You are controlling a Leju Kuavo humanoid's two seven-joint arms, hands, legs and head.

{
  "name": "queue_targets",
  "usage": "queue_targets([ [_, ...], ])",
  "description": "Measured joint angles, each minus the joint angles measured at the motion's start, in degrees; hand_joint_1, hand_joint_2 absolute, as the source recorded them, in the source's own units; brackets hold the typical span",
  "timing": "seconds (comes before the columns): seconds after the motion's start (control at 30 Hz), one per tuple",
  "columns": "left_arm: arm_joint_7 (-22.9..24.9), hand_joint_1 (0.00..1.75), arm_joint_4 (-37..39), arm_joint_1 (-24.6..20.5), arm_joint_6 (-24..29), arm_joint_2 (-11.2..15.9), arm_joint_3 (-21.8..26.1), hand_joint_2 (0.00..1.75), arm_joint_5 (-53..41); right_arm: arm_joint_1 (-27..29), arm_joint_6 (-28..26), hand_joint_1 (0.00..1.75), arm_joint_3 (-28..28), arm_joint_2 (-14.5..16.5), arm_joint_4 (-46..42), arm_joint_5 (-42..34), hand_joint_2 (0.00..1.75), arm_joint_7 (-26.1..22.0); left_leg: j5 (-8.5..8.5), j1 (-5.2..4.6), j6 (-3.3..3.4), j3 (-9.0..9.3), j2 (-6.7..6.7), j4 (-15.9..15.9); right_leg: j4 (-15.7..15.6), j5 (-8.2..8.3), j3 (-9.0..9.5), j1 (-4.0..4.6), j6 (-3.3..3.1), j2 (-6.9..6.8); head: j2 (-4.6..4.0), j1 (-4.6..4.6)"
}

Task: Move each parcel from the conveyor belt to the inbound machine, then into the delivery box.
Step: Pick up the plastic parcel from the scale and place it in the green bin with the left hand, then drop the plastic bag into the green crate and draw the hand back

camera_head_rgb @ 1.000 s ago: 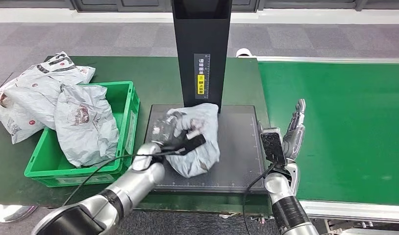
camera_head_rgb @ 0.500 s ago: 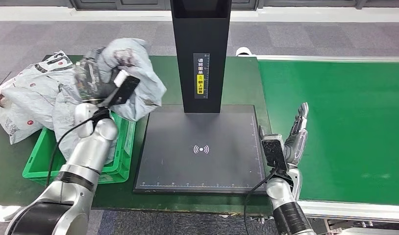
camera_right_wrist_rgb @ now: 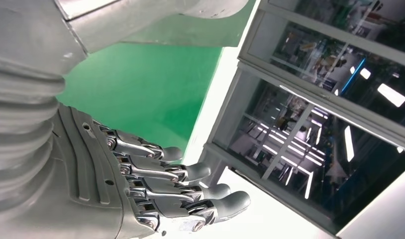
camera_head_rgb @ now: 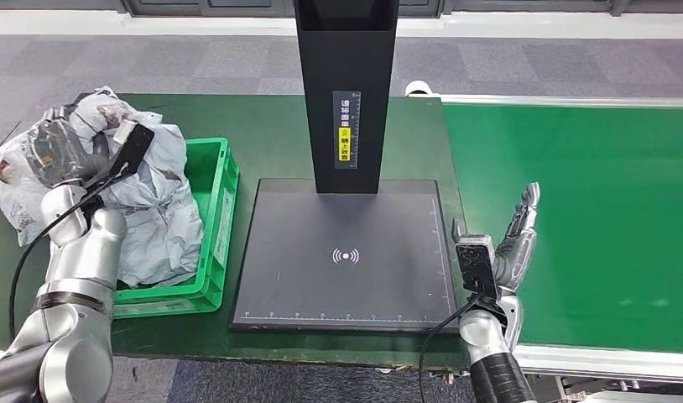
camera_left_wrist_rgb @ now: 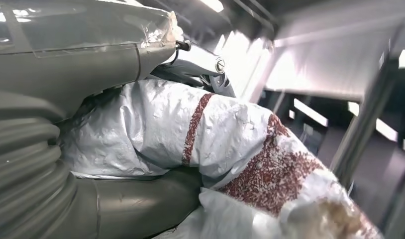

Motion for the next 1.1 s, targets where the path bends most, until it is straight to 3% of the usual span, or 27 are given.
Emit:
queue_targets([
  [0.03, 0.5, 1.51, 1.6, -0.2, -1.3, 0.5, -0.4, 1.75, -0.5, 0.0, 0.0, 0.00, -0.1, 0.0, -0.2, 0.0, 1.75, 0.1, 0.00, 0.00, 0.00, 0.00, 0.02, 0.0, 0.0, 0.01, -0.01, 0.00, -0.01, 0.02, 0.00, 0.00],
  [0.13, 0.3, 0.21, 7.0, -1.8, -11.5, 2.1, -3.3, 1.75, -3.5, 0.1, 0.0, 0.00, -0.3, 0.0, -0.5, -0.3, 1.75, 0.8, 0.00, -0.01, 0.00, -0.01, 0.04, 0.0, 0.0, 0.02, -0.01, -0.04, -0.02, 0.04, 0.00, 0.01],
  [0.17, -1.6, 0.00, 8.9, -2.2, -16.5, 2.8, -5.1, 1.75, -4.1, 0.1, 0.0, 0.00, -0.3, -0.1, -0.7, -0.7, 1.75, 1.0, -0.01, -0.01, 0.00, -0.01, 0.03, 0.0, 0.0, 0.02, 0.00, -0.07, -0.02, 0.03, 0.00, 0.01],
  [0.3, -8.6, 0.00, 15.1, -2.4, -32.2, 5.0, -12.7, 1.75, -3.1, -0.2, 0.0, 0.00, -0.3, -1.1, -1.1, -2.7, 1.75, 2.3, -0.01, -0.02, 0.00, -0.02, 0.00, 0.0, 0.0, 0.02, 0.00, -0.08, -0.02, 0.01, 0.00, -0.01],
  [0.4, -3.7, 0.00, 18.0, -3.3, -34.5, 5.6, -16.1, 1.75, -1.6, 0.0, 0.0, 0.00, -0.3, -1.6, -1.8, -2.5, 1.75, 3.9, -0.01, -0.04, 0.00, -0.01, 0.01, 0.0, 0.0, 0.02, -0.01, -0.07, -0.02, 0.01, 0.00, -0.01],
  [0.53, 4.0, 0.00, 19.9, -5.0, -30.8, 5.5, -18.1, 1.75, 1.4, 1.0, 0.0, 0.00, -0.3, -1.9, -3.3, -1.5, 1.75, 5.4, 0.02, -0.06, -0.04, 0.01, -0.01, 0.0, 0.0, 0.06, -0.01, -0.02, -0.08, -0.02, 0.00, 0.00],
  [0.67, 8.3, 0.00, 20.1, -6.0, -21.9, 5.3, -17.5, 1.75, 8.8, 2.6, 0.0, 0.00, -0.3, -2.0, -5.2, -0.9, 1.75, 7.0, 0.06, 0.03, -0.10, 0.00, 0.08, 0.0, 0.0, 0.12, -0.06, 0.02, -0.17, 0.02, 0.00, -0.01],
  [0.9, 0.6, 0.00, 16.3, -6.3, -8.1, 4.5, -11.2, 1.75, 27.9, 3.5, 0.0, 0.00, -0.3, -2.0, -6.3, -0.4, 1.75, 7.4, 0.08, 0.07, -0.14, -0.02, 0.06, 0.0, 0.0, 0.11, -0.06, 0.13, -0.17, 0.03, 0.00, 0.00],
  [1.0, -3.3, 0.00, 13.8, -5.8, -5.8, 4.2, -9.8, 1.75, 33.9, 3.5, 0.0, 0.00, -0.3, -2.0, -6.4, -0.5, 1.75, 6.5, 0.08, 0.07, -0.14, -0.03, 0.05, 0.0, 0.0, 0.11, -0.06, 0.13, -0.17, 0.03, 0.00, -0.01],
  [1.1, -3.9, 0.00, 11.1, -5.3, -5.7, 3.8, -9.7, 1.75, 35.3, 3.6, 0.0, 0.00, -0.3, -2.0, -6.7, -1.0, 1.75, 5.0, 0.08, 0.07, -0.14, -0.04, 0.05, 0.0, 0.0, 0.11, -0.05, 0.13, -0.17, 0.02, 0.00, -0.01],
])
